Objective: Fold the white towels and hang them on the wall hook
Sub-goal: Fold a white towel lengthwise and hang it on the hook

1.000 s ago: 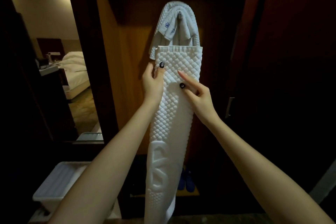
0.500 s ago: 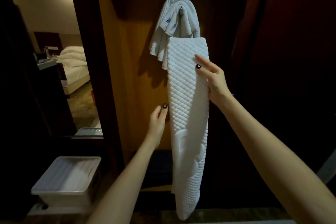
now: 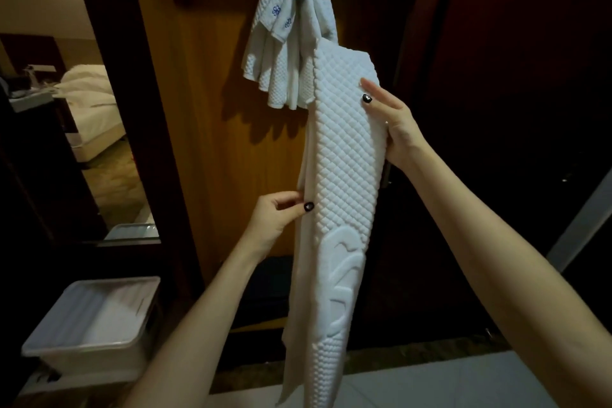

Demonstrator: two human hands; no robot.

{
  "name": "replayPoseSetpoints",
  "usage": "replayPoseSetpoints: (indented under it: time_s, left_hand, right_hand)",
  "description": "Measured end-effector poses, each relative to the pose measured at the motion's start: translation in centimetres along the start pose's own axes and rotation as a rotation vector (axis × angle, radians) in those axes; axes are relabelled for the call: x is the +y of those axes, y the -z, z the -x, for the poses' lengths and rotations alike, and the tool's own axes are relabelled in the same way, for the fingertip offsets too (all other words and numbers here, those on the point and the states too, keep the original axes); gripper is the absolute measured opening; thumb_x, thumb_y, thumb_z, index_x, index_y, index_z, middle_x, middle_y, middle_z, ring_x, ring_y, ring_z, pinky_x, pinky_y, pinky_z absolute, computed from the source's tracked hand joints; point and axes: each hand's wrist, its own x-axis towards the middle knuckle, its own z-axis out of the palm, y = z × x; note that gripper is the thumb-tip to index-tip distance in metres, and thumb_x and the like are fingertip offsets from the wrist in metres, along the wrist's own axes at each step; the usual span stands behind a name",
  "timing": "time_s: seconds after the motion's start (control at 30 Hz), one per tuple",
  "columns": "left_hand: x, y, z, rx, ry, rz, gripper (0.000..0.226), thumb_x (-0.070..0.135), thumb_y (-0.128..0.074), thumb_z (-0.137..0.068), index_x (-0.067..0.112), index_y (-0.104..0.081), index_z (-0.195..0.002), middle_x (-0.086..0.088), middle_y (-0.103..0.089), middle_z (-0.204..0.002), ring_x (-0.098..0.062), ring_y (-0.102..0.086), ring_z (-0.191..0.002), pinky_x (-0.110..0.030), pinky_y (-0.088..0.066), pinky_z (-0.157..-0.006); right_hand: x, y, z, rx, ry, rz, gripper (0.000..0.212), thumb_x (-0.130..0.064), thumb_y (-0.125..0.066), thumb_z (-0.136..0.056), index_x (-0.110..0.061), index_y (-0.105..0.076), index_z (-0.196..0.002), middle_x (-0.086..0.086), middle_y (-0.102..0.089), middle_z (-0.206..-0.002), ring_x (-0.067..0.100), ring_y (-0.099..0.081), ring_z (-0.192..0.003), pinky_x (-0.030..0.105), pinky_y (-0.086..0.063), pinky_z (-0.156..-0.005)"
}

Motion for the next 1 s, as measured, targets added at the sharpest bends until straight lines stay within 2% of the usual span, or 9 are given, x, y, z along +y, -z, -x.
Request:
replayPoseSetpoints:
  time_s: [0.07, 0.17, 0.27, 0.37, 0.53, 0.67, 0.77, 0.9, 1.0]
  left_hand:
    - [-0.1, -0.3, 0.6, 0.057, -0.202, -0.266, 0.034, 0.002, -0.071, -0.079, 0.033, -0.067, -0.093, 0.025, -0.069, -0.090, 0.014, -0.059, -0.087, -0.006, -0.045, -0.072]
    - [-1.6, -1.1, 1.9, 0.196, -0.428, -0.646, 0.044, 0.002, -0.067, -0.083, 0.023, -0.050, -0.117, 0.005, -0.064, -0.105, 0.000, -0.055, -0.089, -0.019, -0.047, -0.072]
    - [-3.7, -1.4, 3.2, 0.232, -0.450, -0.683, 0.026, -0.007, -0.061, -0.083, 0.009, -0.057, -0.103, -0.004, -0.059, -0.095, -0.004, -0.052, -0.085, -0.020, -0.046, -0.071]
    - [-5.7, -1.6, 4.7, 0.132, -0.313, -0.591, 0.017, -0.001, -0.057, -0.089, 0.005, -0.064, -0.104, 0.004, -0.057, -0.099, 0.004, -0.052, -0.089, -0.005, -0.041, -0.078]
    - [-7.6, -2.6, 4.9, 0.036, -0.157, -0.584, 0.026, 0.036, -0.060, -0.087, 0.013, -0.053, -0.079, 0.007, -0.040, -0.088, -0.005, -0.043, -0.074, -0.014, -0.037, -0.062]
    - [-8.4, -3.0, 3.6, 0.018, 0.020, -0.661, 0.026, 0.030, -0.063, -0.087, 0.017, -0.043, -0.076, 0.008, -0.036, -0.086, -0.005, -0.040, -0.070, -0.015, -0.033, -0.056]
    - [-8.7, -2.7, 2.9, 0.097, 0.002, -0.535, 0.029, 0.025, -0.060, -0.091, 0.021, -0.040, -0.071, 0.004, -0.045, -0.074, -0.007, -0.042, -0.064, -0.018, -0.033, -0.056]
    - [-9.1, -2.5, 2.7, 0.198, 0.104, -0.347, 0.023, 0.030, -0.062, -0.090, 0.038, -0.044, -0.103, 0.016, -0.056, -0.097, 0.004, -0.054, -0.084, -0.024, -0.047, -0.070]
    - [-8.7, -2.3, 2.1, 0.103, 0.269, -0.177, 0.031, 0.030, -0.061, -0.092, 0.021, -0.051, -0.120, 0.001, -0.060, -0.111, -0.013, -0.060, -0.097, -0.040, -0.054, -0.083]
  right_hand:
    - [0.3, 0.1, -0.1, 0.034, 0.009, -0.029, 0.027, -0.009, -0.066, -0.087, -0.024, -0.068, -0.110, -0.001, -0.071, -0.112, 0.015, -0.071, -0.097, 0.024, -0.056, -0.073]
    - [0.8, -0.1, -0.1, 0.079, 0.038, -0.037, 0.026, -0.010, -0.067, -0.087, -0.023, -0.069, -0.109, -0.003, -0.074, -0.106, 0.017, -0.071, -0.098, 0.026, -0.057, -0.074]
    - [1.0, -0.5, -0.3, 0.130, 0.066, -0.021, 0.027, -0.011, -0.069, -0.086, -0.025, -0.070, -0.109, -0.001, -0.071, -0.113, 0.018, -0.070, -0.101, 0.029, -0.057, -0.078]
    - [1.0, -0.8, -0.4, 0.169, 0.094, -0.021, 0.027, -0.009, -0.068, -0.086, -0.024, -0.069, -0.108, -0.004, -0.069, -0.114, 0.011, -0.070, -0.098, 0.025, -0.056, -0.078]
    - [1.1, -1.6, -0.6, 0.246, 0.146, 0.057, 0.028, -0.008, -0.067, -0.086, -0.021, -0.069, -0.111, -0.011, -0.068, -0.108, 0.000, -0.067, -0.098, 0.019, -0.054, -0.084]
    - [0.6, -2.3, -1.2, 0.292, 0.197, 0.060, 0.030, -0.004, -0.067, -0.085, -0.014, -0.069, -0.114, -0.010, -0.070, -0.105, -0.001, -0.066, -0.097, 0.016, -0.053, -0.085]
    - [0.1, -2.2, -1.7, 0.319, 0.217, 0.067, 0.032, -0.003, -0.067, -0.085, -0.010, -0.067, -0.117, -0.006, -0.069, -0.108, 0.010, -0.065, -0.106, 0.028, -0.052, -0.097]
    - [-0.2, -0.7, -2.0, 0.359, 0.193, 0.028, 0.031, -0.002, -0.065, -0.087, -0.010, -0.067, -0.117, -0.005, -0.068, -0.108, 0.016, -0.066, -0.107, 0.033, -0.054, -0.094]
    - [0.4, 0.8, -1.7, 0.409, 0.142, 0.008, 0.031, -0.004, -0.060, -0.091, -0.011, -0.064, -0.121, 0.000, -0.064, -0.113, 0.017, -0.066, -0.106, 0.032, -0.057, -0.089]
